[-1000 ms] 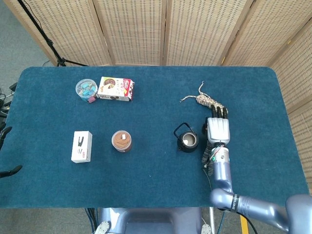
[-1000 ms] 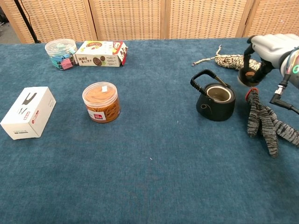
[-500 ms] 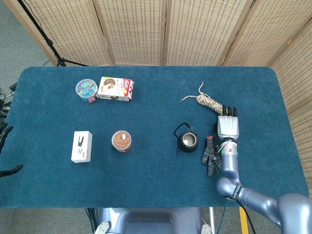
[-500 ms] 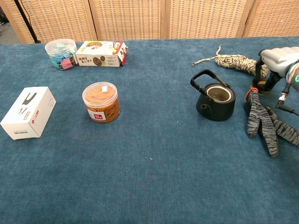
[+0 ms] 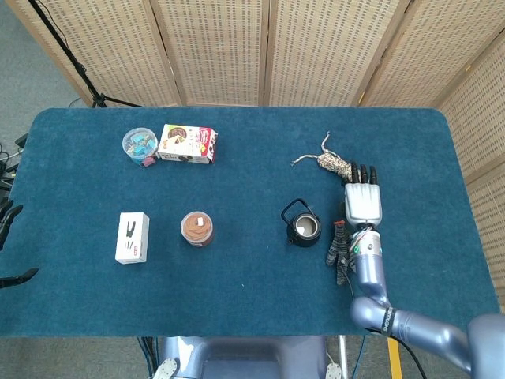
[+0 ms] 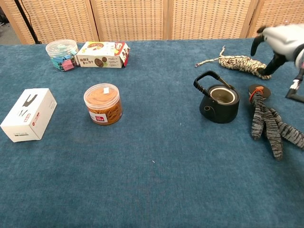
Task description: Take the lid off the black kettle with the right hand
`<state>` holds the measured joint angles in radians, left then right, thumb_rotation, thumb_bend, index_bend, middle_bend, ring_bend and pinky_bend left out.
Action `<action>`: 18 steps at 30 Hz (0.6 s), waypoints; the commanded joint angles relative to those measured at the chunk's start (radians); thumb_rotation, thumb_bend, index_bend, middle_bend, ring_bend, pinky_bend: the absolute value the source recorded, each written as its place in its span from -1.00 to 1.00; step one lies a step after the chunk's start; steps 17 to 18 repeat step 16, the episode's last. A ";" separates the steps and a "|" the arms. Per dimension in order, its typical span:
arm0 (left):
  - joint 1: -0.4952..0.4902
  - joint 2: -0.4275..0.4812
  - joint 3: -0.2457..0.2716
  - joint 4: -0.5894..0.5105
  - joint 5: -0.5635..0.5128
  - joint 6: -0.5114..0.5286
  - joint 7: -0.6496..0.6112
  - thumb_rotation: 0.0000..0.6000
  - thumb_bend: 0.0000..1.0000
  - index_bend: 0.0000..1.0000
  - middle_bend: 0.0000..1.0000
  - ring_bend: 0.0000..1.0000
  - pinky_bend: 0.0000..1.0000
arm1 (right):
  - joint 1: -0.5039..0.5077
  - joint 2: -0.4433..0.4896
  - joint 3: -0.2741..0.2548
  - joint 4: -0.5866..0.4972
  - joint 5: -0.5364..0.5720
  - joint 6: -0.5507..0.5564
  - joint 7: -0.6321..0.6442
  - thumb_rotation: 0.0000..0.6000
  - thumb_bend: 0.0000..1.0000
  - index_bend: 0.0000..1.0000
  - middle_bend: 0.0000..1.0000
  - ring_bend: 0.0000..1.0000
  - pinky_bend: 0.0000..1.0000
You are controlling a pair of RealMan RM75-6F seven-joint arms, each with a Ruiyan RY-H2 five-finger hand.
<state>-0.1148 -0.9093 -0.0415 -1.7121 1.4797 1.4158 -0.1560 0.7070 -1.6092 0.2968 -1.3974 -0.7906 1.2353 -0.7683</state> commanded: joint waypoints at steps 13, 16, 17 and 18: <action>0.030 -0.024 0.020 -0.004 0.019 0.041 0.043 1.00 -0.93 -1.00 -1.00 -1.00 -1.00 | -0.383 0.315 -0.307 -0.157 -0.631 0.397 0.497 1.00 -1.00 -1.00 -1.00 -1.00 -1.00; 0.035 -0.031 0.024 -0.006 0.022 0.045 0.057 1.00 -0.93 -1.00 -1.00 -1.00 -1.00 | -0.441 0.308 -0.332 -0.105 -0.672 0.455 0.566 1.00 -1.00 -1.00 -1.00 -1.00 -1.00; 0.035 -0.031 0.024 -0.006 0.022 0.045 0.057 1.00 -0.93 -1.00 -1.00 -1.00 -1.00 | -0.441 0.308 -0.332 -0.105 -0.672 0.455 0.566 1.00 -1.00 -1.00 -1.00 -1.00 -1.00; 0.035 -0.031 0.024 -0.006 0.022 0.045 0.057 1.00 -0.93 -1.00 -1.00 -1.00 -1.00 | -0.441 0.308 -0.332 -0.105 -0.672 0.455 0.566 1.00 -1.00 -1.00 -1.00 -1.00 -1.00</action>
